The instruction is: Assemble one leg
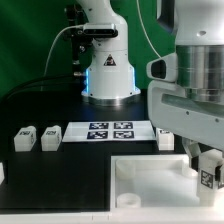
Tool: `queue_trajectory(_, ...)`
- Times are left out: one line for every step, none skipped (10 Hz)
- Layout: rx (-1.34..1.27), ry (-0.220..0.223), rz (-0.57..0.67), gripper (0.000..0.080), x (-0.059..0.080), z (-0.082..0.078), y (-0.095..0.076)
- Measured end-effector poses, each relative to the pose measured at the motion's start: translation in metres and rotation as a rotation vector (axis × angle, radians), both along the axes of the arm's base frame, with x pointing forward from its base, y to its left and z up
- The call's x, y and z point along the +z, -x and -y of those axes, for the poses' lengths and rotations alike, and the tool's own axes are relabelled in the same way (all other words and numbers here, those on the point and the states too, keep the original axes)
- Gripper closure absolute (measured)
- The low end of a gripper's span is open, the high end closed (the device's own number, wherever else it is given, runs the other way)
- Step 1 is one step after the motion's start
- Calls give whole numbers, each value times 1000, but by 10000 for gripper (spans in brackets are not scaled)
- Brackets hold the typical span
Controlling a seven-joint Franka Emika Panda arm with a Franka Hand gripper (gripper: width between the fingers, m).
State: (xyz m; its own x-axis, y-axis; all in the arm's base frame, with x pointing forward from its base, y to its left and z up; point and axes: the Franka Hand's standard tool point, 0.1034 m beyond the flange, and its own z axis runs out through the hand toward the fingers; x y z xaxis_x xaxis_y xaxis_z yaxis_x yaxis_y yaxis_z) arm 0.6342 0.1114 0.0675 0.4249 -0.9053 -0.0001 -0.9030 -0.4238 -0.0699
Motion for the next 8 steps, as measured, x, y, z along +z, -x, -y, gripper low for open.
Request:
queue_trajectory(-193, -33, -9, 509, -1, 2, 1)
queue_trajectory(-425, -108, -14, 509, -1, 3, 3)
queue_trajectory(-613, -176, -18, 509, -1, 2, 5)
queue_trajectory(-699, -210, -18, 505, -1, 2, 4)
queue_trajectory(-796, -218, -29, 503, -1, 1, 4)
queue_trajectory(-856, -217, -34, 503, 0, 3, 4)
queue_trajectory(-867, -217, -35, 498, 0, 4, 5)
queue_trajectory(-960, -216, -41, 494, 0, 8, 5)
